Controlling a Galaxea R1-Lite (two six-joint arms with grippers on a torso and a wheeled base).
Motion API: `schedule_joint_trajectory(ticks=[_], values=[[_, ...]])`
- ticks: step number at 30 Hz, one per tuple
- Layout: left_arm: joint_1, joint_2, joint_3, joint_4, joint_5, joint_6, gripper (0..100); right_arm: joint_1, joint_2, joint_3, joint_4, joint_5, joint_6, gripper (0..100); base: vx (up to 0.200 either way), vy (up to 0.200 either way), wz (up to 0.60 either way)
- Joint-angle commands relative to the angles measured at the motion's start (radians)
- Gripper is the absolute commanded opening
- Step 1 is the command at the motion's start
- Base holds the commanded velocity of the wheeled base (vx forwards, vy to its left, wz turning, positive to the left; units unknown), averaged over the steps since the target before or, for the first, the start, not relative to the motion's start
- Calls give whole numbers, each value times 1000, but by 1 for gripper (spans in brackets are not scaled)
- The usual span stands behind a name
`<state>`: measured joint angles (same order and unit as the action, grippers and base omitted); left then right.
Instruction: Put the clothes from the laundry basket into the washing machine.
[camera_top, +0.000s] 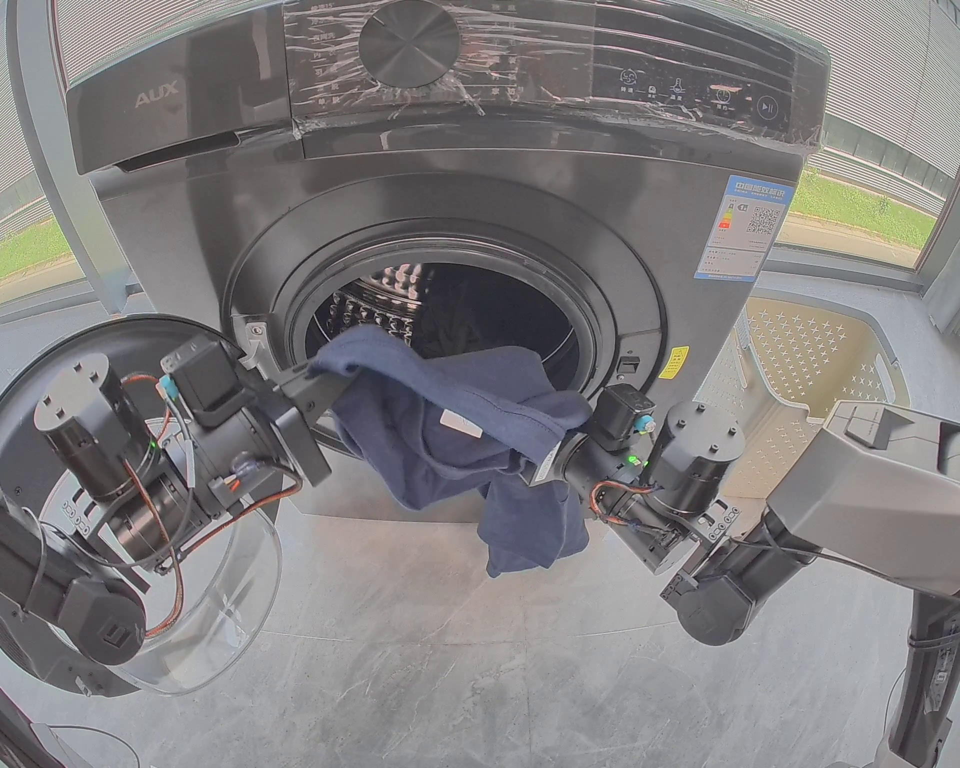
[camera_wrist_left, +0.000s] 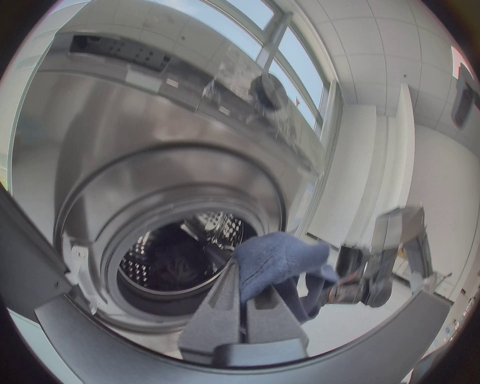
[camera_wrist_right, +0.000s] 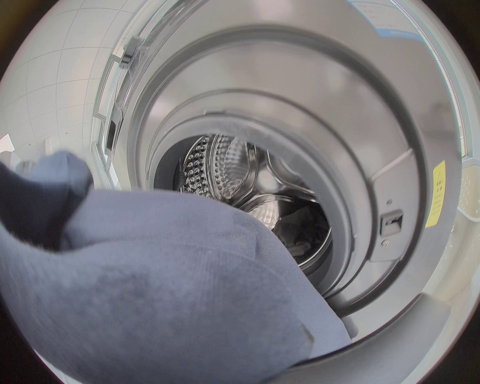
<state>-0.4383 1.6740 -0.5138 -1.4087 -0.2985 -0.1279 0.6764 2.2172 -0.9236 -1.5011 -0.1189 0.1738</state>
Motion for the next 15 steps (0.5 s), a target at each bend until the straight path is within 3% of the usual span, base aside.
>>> schedule_joint_trajectory(ticks=[1, 4, 5, 13, 15], values=[[41, 85, 81, -3, -30, 67, 0, -4, -57, 16, 1, -1, 3, 0, 0, 0, 0], [53, 156, 127, -19, -48, 140, 0, 0, -57, 14, 1, -2, 3, 0, 0, 0, 0], [53, 173, 135, -27, -51, 149, 0, 2, -57, 14, 1, -2, 3, 0, 0, 0, 0], [58, 325, 187, -131, -64, 169, 0, 25, -56, -8, 4, -2, 3, 0, 0, 0, 0], [62, 388, 196, -142, -83, 195, 0, 32, -53, -12, 4, -2, 3, 0, 0, 0, 0]])
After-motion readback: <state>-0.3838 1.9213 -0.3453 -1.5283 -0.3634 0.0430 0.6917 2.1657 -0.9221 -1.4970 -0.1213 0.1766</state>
